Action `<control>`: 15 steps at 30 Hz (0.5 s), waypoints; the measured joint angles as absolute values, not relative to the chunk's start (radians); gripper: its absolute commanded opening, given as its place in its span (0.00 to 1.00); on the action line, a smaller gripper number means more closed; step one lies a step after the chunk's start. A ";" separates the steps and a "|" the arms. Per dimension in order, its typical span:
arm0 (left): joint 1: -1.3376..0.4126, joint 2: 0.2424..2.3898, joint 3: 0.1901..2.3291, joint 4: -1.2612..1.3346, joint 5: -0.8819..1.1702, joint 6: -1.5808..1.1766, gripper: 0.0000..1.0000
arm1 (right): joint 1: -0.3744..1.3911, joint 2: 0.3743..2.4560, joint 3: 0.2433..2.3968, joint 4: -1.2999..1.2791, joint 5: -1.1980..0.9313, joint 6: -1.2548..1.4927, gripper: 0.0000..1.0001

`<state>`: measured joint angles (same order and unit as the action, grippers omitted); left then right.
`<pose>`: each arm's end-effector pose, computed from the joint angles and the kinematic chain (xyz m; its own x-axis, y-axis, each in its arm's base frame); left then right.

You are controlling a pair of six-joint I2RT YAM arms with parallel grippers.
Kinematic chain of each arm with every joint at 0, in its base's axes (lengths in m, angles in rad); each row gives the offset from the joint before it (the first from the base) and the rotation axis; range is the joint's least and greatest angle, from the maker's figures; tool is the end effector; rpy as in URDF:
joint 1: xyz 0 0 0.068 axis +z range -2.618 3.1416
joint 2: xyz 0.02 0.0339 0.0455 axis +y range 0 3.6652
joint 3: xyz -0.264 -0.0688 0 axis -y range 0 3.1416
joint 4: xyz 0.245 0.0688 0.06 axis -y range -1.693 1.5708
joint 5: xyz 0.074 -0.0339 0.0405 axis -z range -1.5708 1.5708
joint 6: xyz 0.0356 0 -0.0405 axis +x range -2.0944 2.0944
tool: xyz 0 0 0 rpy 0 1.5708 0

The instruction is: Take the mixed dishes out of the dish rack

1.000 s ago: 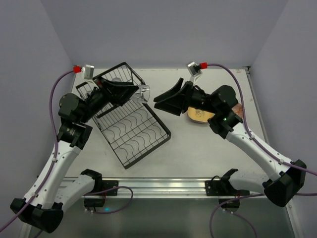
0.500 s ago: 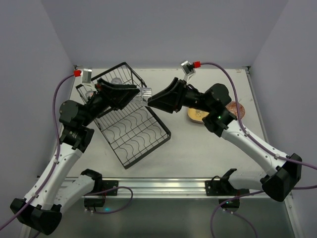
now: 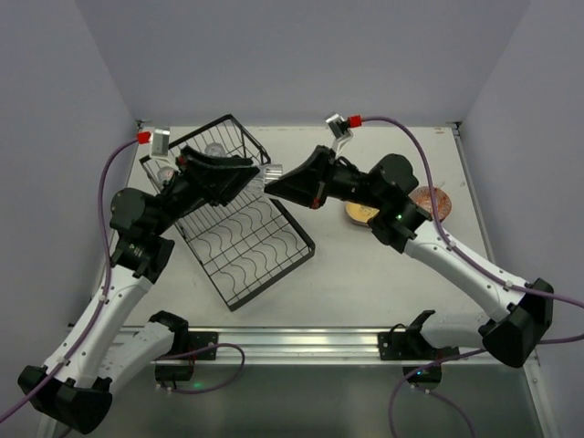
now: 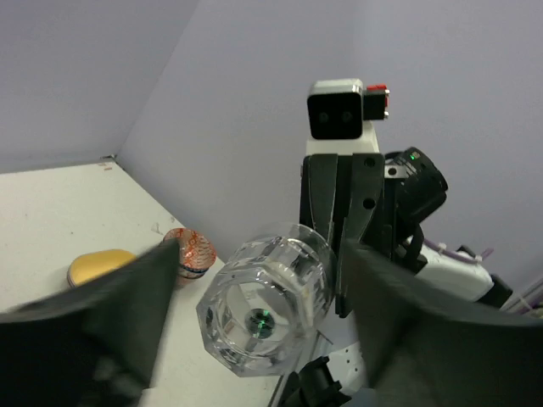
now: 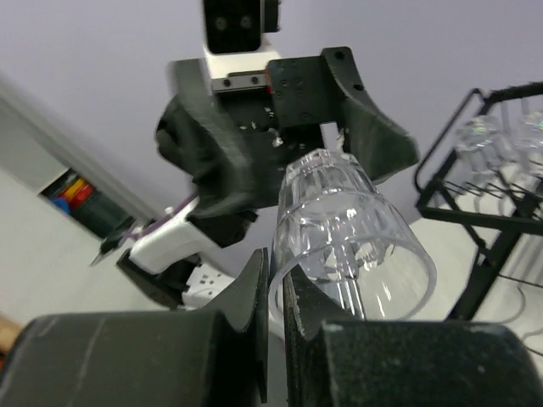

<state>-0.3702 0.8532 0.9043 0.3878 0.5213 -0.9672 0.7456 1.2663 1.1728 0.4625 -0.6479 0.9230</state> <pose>0.1641 -0.0827 0.4294 -0.3795 -0.6186 -0.6880 0.7428 0.2397 -0.6251 0.1955 0.2097 0.4391 -0.6012 0.3103 -0.7364 -0.7873 -0.0721 0.6124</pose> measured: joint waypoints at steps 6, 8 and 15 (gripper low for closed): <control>-0.374 0.853 1.035 0.090 0.368 -0.775 1.00 | 0.743 1.126 1.190 0.063 -0.400 0.752 0.00; -0.374 0.857 1.114 -0.048 0.274 -0.699 1.00 | 0.736 1.097 1.227 -0.115 -0.293 0.679 0.00; -0.374 0.863 1.260 -0.387 0.031 -0.471 1.00 | 0.590 1.089 1.253 -0.721 -0.017 0.512 0.00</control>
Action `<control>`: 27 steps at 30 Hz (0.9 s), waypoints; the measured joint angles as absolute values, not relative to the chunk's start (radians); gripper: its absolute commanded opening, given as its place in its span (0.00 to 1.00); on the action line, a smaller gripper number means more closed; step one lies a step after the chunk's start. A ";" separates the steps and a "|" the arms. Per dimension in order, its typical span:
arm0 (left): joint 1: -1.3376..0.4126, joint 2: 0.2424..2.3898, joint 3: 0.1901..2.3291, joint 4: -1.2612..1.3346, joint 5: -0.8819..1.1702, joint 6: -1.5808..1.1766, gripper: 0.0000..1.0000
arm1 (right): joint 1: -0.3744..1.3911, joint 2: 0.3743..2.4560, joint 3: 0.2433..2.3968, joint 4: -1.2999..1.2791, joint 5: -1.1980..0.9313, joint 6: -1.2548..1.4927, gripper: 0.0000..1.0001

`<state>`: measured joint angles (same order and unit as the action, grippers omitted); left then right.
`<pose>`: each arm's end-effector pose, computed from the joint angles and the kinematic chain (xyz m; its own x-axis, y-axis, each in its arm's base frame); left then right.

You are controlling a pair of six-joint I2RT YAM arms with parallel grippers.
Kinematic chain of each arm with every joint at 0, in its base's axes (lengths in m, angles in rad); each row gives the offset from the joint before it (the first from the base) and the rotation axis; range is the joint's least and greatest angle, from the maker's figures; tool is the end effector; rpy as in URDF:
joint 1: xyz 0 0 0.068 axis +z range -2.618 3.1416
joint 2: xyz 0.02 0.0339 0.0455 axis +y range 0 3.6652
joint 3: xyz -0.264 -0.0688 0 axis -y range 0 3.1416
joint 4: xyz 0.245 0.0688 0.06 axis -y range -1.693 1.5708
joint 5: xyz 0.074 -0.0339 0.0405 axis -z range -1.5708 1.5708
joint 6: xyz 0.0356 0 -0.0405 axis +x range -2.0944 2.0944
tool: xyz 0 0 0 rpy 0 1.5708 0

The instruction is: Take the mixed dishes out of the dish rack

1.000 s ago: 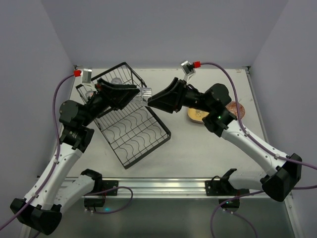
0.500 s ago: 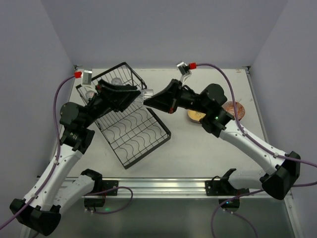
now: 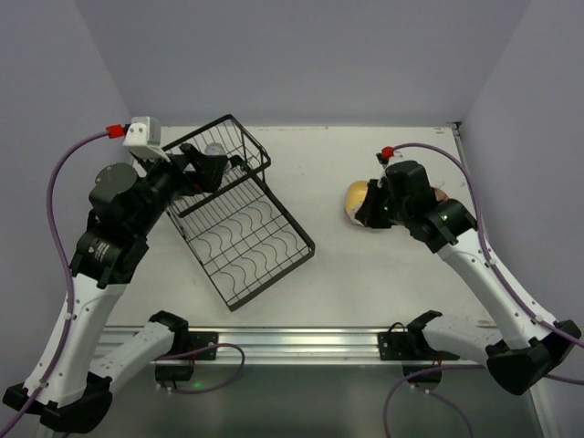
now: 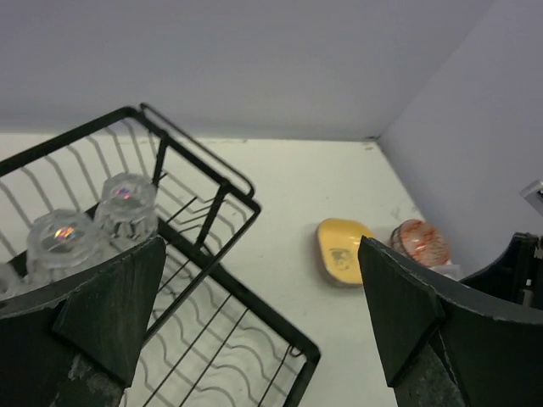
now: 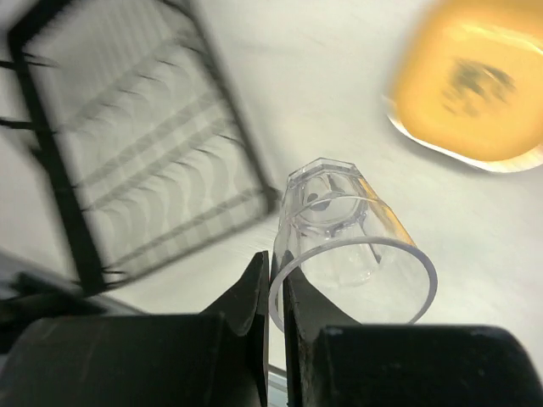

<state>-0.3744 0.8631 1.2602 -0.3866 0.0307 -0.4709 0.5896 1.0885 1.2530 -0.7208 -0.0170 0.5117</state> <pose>0.1492 -0.0598 0.4653 -0.1701 -0.4204 -0.8913 0.3556 0.8173 -0.4534 0.1846 0.1242 0.3888 -0.6608 0.1470 -0.7360 -0.2803 0.8614 0.4237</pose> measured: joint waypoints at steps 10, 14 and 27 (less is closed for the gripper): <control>-0.374 0.858 1.267 -0.628 -0.103 -0.345 1.00 | 0.390 1.310 1.070 -1.016 0.142 0.445 0.00; -0.374 0.850 1.267 -0.661 -0.124 -0.307 1.00 | 0.334 1.393 1.018 -0.966 0.147 0.444 0.00; -0.374 0.831 1.266 -0.676 -0.139 -0.242 1.00 | 0.202 1.502 0.981 -0.867 0.150 0.441 0.34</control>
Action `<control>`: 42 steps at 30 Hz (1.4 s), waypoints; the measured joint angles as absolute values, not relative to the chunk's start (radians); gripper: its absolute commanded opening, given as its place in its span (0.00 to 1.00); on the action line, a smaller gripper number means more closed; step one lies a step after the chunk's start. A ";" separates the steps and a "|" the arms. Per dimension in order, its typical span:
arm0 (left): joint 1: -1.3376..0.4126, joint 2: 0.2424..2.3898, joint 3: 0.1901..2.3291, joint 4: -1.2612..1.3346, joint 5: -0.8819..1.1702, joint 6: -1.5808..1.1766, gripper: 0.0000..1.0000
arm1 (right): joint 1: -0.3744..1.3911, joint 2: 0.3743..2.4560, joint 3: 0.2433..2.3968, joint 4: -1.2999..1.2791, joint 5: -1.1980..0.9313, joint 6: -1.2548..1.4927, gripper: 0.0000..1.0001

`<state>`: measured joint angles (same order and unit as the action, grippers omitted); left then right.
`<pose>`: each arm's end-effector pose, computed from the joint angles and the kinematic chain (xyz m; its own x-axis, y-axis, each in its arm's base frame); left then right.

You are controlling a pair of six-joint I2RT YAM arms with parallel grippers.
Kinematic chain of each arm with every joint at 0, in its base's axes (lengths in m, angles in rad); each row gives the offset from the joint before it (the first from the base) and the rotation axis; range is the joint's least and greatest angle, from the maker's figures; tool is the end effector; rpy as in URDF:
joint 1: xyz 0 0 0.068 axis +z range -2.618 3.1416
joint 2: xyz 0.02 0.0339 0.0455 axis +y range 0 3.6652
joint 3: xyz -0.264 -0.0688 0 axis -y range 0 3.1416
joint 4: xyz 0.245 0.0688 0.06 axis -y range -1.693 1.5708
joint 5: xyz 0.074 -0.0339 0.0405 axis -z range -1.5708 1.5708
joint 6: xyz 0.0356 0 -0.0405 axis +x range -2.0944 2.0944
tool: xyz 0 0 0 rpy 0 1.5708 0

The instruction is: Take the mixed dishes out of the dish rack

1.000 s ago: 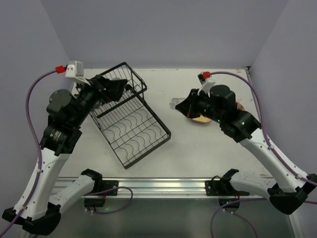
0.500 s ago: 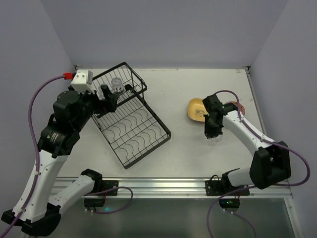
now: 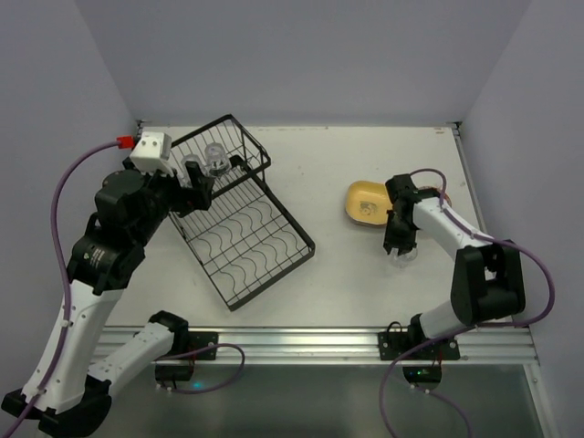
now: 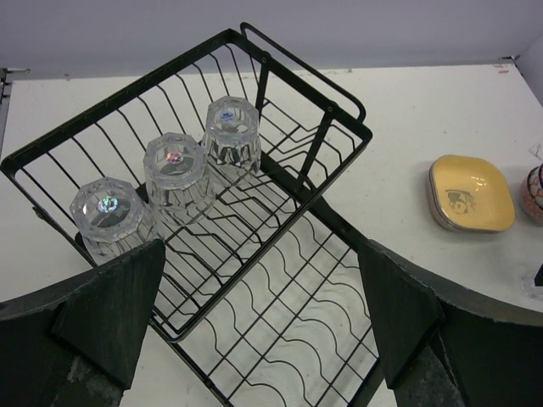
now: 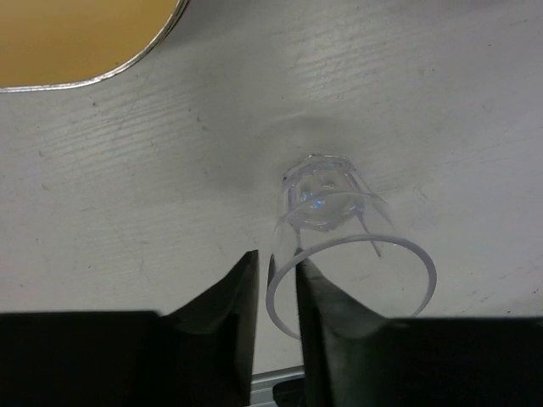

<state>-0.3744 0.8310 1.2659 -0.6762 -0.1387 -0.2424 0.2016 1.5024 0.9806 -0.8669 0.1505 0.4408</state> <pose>0.1368 -0.0485 0.4400 -0.2729 -0.1482 -0.9506 0.1769 0.9635 -0.2010 0.2598 0.0476 0.1994 -0.9446 0.2375 -0.2267 0.2561 0.9650 -0.0561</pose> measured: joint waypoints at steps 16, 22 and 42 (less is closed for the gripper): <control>-0.374 1.096 1.422 -0.778 -0.144 -0.165 1.00 | 0.197 1.248 1.138 -0.954 0.186 0.427 0.83; -0.374 1.327 1.554 -0.826 -0.160 -0.073 1.00 | 0.208 0.959 1.200 -0.931 0.190 0.405 0.99; -0.294 1.700 1.882 -0.939 -0.014 0.162 0.88 | 0.297 0.916 1.154 -0.926 0.147 0.369 0.99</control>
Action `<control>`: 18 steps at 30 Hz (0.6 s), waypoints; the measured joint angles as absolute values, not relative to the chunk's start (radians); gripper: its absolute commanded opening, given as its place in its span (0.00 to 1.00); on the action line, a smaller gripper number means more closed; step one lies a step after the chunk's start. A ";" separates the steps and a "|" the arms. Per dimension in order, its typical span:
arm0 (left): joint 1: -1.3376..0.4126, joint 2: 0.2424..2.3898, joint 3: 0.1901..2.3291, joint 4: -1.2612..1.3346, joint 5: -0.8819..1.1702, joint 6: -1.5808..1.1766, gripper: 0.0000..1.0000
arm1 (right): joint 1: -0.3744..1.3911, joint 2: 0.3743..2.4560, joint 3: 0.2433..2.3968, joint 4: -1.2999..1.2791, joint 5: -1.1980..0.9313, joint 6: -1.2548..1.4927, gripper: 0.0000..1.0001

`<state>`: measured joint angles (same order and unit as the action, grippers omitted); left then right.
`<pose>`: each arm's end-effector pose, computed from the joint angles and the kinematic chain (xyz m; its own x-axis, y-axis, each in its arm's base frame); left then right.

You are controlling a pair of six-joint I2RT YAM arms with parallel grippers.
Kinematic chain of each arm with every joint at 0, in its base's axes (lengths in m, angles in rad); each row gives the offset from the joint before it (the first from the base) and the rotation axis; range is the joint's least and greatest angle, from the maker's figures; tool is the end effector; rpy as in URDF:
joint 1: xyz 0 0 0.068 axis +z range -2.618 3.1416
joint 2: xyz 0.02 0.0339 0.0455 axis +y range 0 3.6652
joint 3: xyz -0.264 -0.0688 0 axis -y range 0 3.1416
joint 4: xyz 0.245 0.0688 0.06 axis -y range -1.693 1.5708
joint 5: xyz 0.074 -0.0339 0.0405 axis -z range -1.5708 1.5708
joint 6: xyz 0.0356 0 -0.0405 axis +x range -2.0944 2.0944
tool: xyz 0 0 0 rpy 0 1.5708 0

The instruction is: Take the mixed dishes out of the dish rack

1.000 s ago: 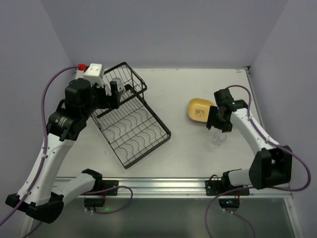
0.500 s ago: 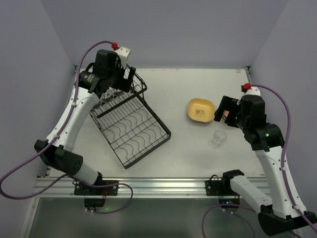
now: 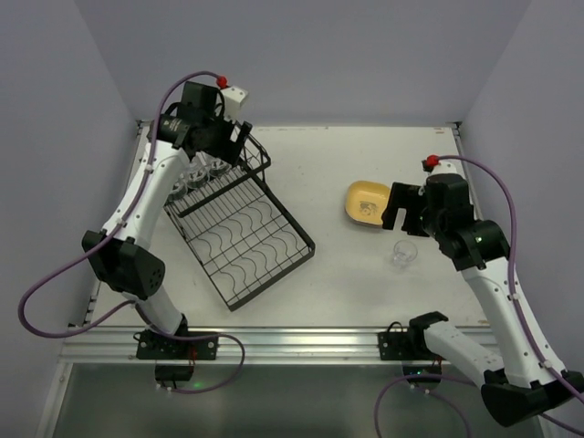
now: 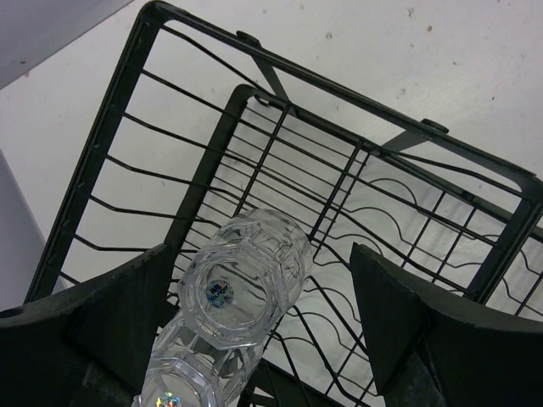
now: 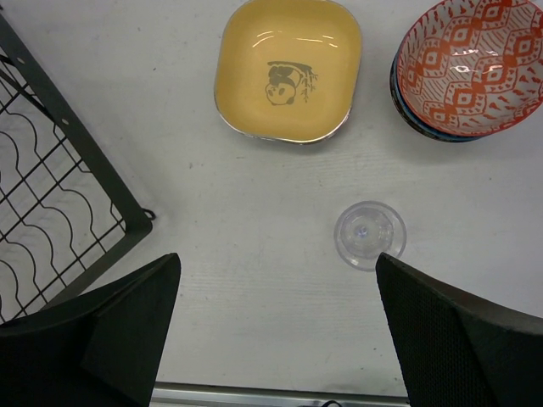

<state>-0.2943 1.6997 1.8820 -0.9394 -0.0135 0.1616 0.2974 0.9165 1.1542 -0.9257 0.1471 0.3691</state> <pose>0.3482 -0.1050 0.4035 -0.6036 0.3511 -0.7159 0.3828 0.9152 0.1261 0.1619 0.0441 0.3696 -0.6318 0.1796 -0.7541 0.0497 0.9802 0.1919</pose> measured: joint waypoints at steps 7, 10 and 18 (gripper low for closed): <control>-0.260 1.703 1.860 -0.949 -0.003 0.168 0.84 | 0.323 0.930 1.154 -0.928 0.147 0.365 0.99; -0.246 1.703 1.860 -0.948 -0.003 0.168 0.83 | 0.329 0.930 1.154 -0.928 0.147 0.365 0.99; -0.237 1.707 1.832 -0.949 0.005 0.167 0.58 | 0.337 0.929 1.154 -0.928 0.148 0.365 0.99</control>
